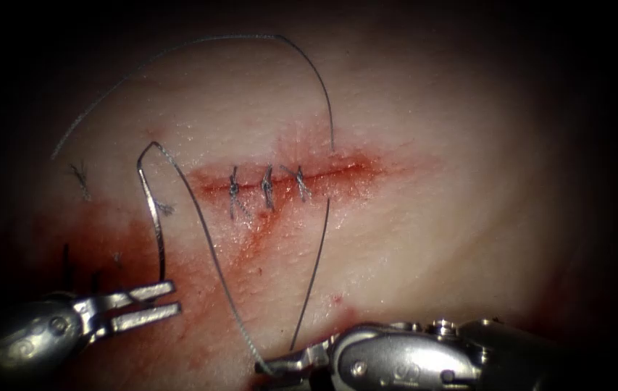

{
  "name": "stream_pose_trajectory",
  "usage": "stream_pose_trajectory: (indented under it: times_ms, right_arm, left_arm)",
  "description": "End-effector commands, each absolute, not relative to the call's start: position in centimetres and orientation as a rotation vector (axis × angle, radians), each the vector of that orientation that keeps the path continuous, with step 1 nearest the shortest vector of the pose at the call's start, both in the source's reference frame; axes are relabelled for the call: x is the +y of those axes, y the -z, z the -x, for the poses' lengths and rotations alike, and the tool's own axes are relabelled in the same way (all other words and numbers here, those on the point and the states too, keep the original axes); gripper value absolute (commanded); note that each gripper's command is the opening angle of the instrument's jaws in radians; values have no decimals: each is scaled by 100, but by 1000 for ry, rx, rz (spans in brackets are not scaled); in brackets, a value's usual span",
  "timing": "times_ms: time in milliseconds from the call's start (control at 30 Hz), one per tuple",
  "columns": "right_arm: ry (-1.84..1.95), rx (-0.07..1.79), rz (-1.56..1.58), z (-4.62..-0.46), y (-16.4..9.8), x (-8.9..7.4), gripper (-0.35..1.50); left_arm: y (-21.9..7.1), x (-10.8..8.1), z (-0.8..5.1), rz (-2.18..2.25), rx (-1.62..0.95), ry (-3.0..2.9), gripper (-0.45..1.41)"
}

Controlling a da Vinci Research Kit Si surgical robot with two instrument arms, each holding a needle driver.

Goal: Wound Closure

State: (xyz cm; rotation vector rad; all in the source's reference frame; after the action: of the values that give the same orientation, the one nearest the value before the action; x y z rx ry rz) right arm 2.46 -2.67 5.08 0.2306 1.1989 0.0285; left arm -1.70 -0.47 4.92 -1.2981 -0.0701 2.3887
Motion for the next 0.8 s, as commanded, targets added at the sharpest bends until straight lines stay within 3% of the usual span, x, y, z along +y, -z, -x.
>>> stream_pose_trajectory:
  times_ms: [33,100,333,800]
  right_arm:
    - [-49,1200,-191,-245,-521,-248,123]
    - [-56,1197,-151,-235,-528,-232,133]
    - [-55,1163,-103,-209,-562,-196,133]
    - [13,1024,-24,-212,-688,-169,133]
  left_arm:
    - [-495,-41,174,1299,-58,-2390,-45]
    - [-494,-39,170,1292,-42,-2390,-45]
    - [-492,-32,148,1229,33,-2398,-45]
    - [-495,-28,145,1212,68,-2393,-45]
